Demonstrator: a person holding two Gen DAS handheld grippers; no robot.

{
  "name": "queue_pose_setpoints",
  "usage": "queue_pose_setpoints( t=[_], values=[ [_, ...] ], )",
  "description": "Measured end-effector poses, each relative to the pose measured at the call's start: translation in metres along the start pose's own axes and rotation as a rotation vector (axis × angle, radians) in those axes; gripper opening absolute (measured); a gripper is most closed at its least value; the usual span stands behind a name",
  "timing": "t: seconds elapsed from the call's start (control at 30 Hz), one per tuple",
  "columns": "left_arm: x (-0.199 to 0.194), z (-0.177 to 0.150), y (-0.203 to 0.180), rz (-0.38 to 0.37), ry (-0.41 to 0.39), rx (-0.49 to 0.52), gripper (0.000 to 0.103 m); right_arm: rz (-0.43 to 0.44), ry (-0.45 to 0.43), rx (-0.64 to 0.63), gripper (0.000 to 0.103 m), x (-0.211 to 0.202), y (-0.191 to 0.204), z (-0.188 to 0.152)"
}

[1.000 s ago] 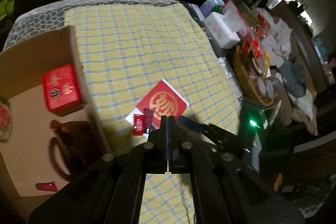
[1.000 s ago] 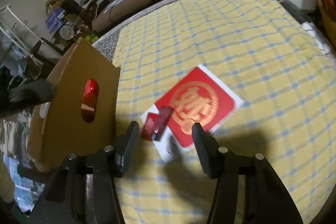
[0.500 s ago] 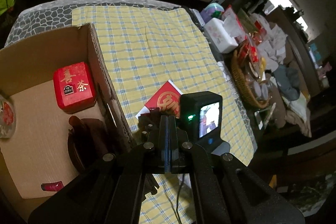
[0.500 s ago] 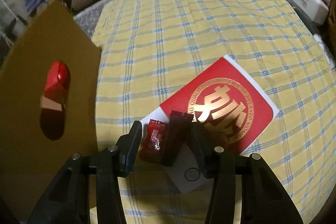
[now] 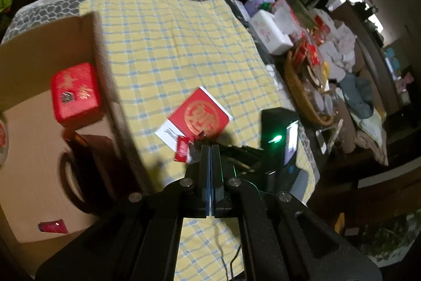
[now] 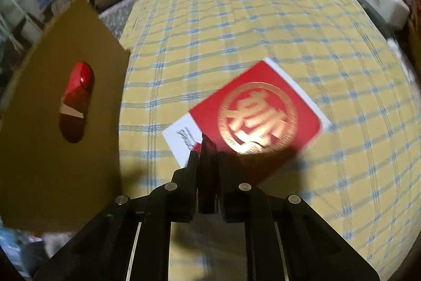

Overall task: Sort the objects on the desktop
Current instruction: 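Grasp the red tube on the red card with the right tool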

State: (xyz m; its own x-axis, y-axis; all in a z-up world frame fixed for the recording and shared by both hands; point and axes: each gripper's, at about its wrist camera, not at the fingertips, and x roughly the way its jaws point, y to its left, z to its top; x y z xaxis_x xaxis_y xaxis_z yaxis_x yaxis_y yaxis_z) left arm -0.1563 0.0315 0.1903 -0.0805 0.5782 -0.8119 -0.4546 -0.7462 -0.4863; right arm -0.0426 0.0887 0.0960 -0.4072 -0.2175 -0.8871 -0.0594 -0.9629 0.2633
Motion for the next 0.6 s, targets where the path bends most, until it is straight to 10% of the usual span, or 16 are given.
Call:
queue_pose_setpoints(
  t=[0.4, 0.6],
  values=[
    [0.091, -0.022, -0.035, 0.162, 0.113, 0.08, 0.002, 0.024, -0.051, 0.083, 0.013, -0.065, -0.062, -0.023],
    [0.133, -0.014, -0.032, 0.232, 0.137, 0.1, 0.029, 0.061, -0.064, 0.084, 0.013, -0.076, -0.074, -0.028]
  ],
)
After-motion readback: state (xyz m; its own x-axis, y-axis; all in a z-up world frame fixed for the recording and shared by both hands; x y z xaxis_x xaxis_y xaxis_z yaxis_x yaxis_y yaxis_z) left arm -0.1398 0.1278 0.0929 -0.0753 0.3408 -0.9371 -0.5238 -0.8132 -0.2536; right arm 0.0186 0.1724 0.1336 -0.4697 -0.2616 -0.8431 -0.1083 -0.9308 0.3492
